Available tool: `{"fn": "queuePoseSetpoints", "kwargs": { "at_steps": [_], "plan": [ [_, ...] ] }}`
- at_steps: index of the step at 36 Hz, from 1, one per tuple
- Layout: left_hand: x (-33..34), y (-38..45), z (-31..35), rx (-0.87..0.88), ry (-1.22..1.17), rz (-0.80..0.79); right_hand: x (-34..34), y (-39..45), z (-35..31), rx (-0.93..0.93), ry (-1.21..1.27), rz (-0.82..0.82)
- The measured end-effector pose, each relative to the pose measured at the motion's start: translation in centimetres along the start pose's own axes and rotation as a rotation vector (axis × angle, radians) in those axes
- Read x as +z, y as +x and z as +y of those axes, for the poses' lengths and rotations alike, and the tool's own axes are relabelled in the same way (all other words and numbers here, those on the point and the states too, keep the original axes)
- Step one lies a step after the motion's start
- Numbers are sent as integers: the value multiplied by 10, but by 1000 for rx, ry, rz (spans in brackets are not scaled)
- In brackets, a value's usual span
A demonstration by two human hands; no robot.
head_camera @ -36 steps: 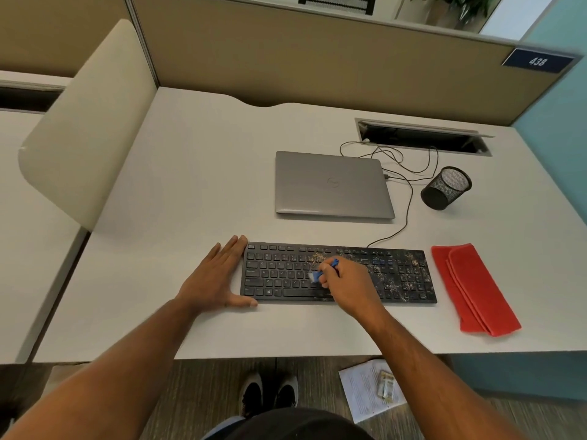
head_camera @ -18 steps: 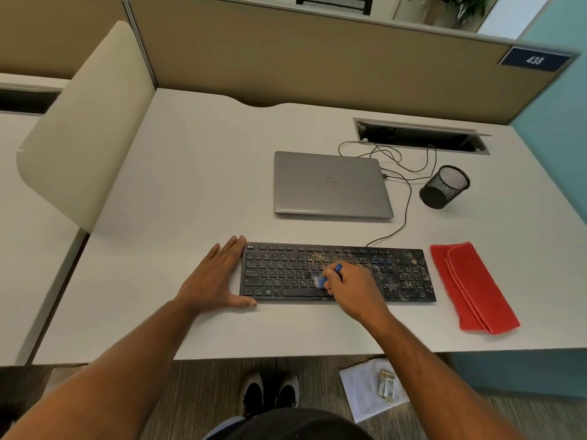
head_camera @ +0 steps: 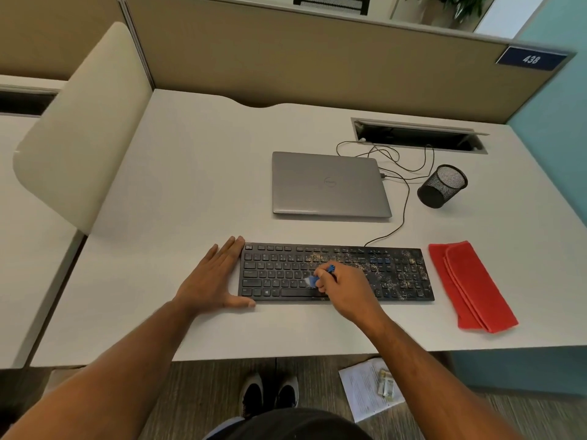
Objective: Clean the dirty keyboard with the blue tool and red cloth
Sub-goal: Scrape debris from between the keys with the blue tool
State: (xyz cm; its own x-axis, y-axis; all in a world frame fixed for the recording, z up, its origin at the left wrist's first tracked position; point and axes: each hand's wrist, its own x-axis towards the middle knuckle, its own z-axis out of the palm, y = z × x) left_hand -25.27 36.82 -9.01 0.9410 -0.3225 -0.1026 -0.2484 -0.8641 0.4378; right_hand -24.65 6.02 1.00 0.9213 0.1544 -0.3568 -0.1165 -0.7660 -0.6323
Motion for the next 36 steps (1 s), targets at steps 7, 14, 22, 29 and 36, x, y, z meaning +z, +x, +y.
{"fn": "queuePoseSetpoints", "kwargs": {
  "at_steps": [7, 14, 22, 29, 36],
  "plan": [
    [1, 0, -1, -2, -5, -1, -7, -7, -3, -146, -138, -94],
    [2, 1, -2, -8, -6, -7, -27, -6, 9, -177, -429, -103],
    [2, 1, -2, -10, -11, -3, -39, -13, 4, -126, -291, -28],
    [2, 1, -2, -14, -11, -7, -19, -17, 9, -117, -296, -89],
    [2, 1, -2, -13, -8, -4, -27, -17, 29, -57, -231, 104]
  ]
}}
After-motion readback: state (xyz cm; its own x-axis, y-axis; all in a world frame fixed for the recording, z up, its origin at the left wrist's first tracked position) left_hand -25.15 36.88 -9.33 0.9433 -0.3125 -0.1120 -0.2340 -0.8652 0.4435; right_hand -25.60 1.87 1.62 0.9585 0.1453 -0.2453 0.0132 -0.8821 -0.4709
